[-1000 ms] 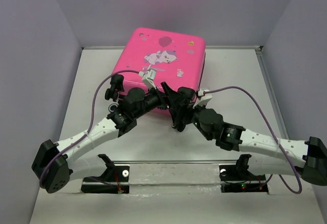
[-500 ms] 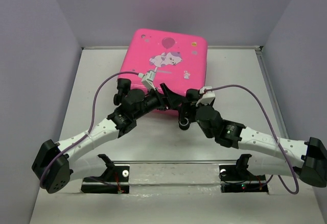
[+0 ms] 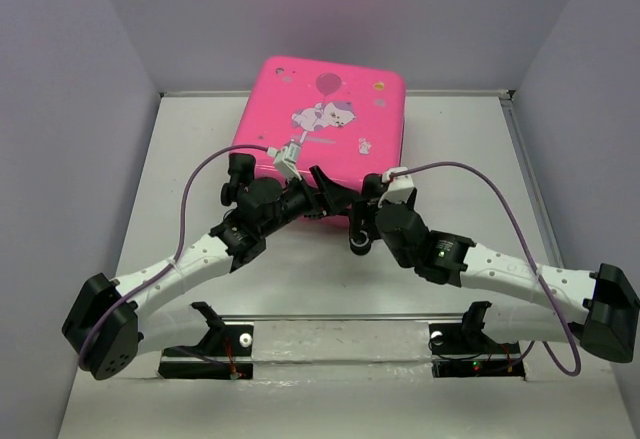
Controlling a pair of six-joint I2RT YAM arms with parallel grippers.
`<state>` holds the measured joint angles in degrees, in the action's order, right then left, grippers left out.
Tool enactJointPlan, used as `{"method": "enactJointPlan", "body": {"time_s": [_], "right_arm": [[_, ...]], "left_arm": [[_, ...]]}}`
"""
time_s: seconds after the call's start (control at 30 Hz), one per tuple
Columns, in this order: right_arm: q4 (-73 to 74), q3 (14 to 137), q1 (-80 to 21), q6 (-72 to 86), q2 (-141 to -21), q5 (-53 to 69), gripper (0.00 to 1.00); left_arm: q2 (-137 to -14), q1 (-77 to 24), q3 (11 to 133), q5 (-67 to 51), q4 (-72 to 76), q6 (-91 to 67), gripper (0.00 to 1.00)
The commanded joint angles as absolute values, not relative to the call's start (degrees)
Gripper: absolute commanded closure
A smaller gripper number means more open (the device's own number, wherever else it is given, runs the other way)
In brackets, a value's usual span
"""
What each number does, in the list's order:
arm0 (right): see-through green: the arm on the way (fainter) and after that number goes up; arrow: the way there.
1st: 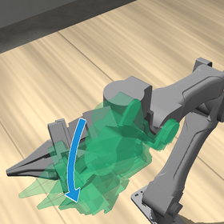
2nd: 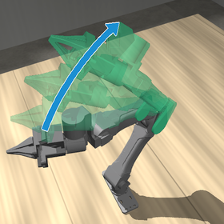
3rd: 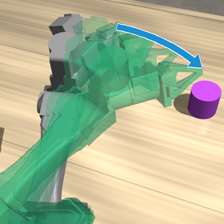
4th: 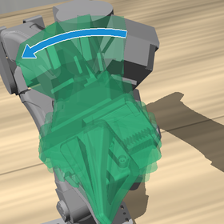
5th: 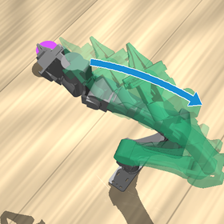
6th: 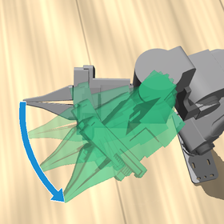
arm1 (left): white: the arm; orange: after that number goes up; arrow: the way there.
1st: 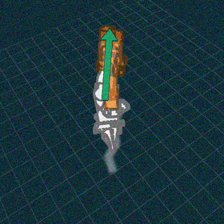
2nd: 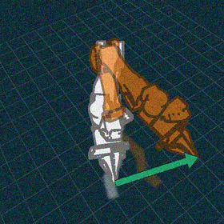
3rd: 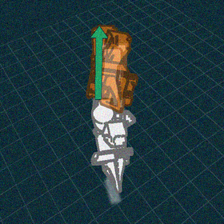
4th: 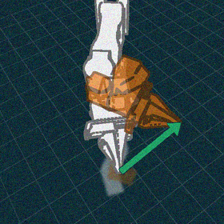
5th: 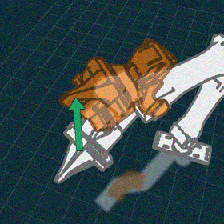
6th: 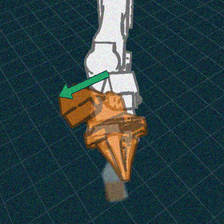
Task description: Pack the luggage
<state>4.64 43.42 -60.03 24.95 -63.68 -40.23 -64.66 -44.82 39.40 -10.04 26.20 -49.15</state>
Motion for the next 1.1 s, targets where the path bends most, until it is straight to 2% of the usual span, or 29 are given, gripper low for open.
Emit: {"method": "enactJointPlan", "body": {"time_s": [0.0, 0.1, 0.17, 0.23, 0.3, 0.33, 0.4, 0.43, 0.47, 0.6, 0.7, 0.97, 1.03, 1.07], "right_arm": [[7.02, 45.79, -59.68, 27.42, -63.63, -40.08, 0.07], [8.60, 45.35, -59.68, 28.91, -63.46, -39.99, 0.19], [9.92, 45.61, -59.68, 29.96, -63.28, -40.34, 0.21], [11.42, 45.44, -59.15, 30.67, -63.37, -40.43, 0.25], [11.43, 45.00, -58.54, 31.81, -62.93, -40.69, 0.45], [11.25, 44.74, -58.01, 32.16, -62.76, -40.61, 0.59], [11.08, 45.00, -58.01, 32.17, -62.40, -40.52, 0.76], [10.47, 45.09, -57.49, 32.17, -61.71, -40.17, 0.89], [9.68, 45.00, -57.48, 32.17, -60.92, -37.38, 0.93], [2.91, 44.12, -56.34, 32.34, -54.51, -29.72, 0.93], [2.81, 44.91, -56.34, 32.69, -53.96, -26.12, 0.93], [1.32, 44.65, -56.34, 34.01, -55.20, -22.41, 0.93], [1.49, 43.95, -56.34, 33.84, -54.93, -23.29, 0.87], [1.93, 43.60, -56.34, 34.01, -54.76, -25.29, 0.75]], "left_arm": [[-62.76, -45.79, 36.66, -13.27, 29.01, -47.29, 0.12], [-62.14, -45.70, 34.46, -12.22, 27.61, -46.15, 0.14], [-60.74, -45.70, 31.74, -10.56, 27.07, -45.44, 0.17], [-59.42, -46.32, 29.10, -9.41, 26.98, -44.48, 0.24], [-58.98, -47.28, 27.95, -6.95, 26.98, -43.77, 0.29], [-59.50, -48.33, 27.51, -5.73, 27.07, -42.99, 0.35], [-60.90, -49.83, 27.77, -4.49, 27.16, -41.75, 0.43], [-62.82, -50.62, 28.90, -3.87, 27.59, -41.05, 0.49], [-63.97, -52.37, 29.44, -2.13, 27.77, -39.39, 0.51], [-71.35, -55.28, 33.56, 4.11, 29.34, -35.78, 0.56], [-73.91, -55.90, 34.89, 8.68, 31.63, -33.93, 0.60], [-81.46, -57.83, 39.19, 16.85, 35.07, -30.85, 0.58], [-82.79, -58.09, 39.72, 18.36, 35.16, -30.59, 0.58], [-83.14, -58.18, 39.81, 19.76, 35.16, -30.50, 0.58]]}}
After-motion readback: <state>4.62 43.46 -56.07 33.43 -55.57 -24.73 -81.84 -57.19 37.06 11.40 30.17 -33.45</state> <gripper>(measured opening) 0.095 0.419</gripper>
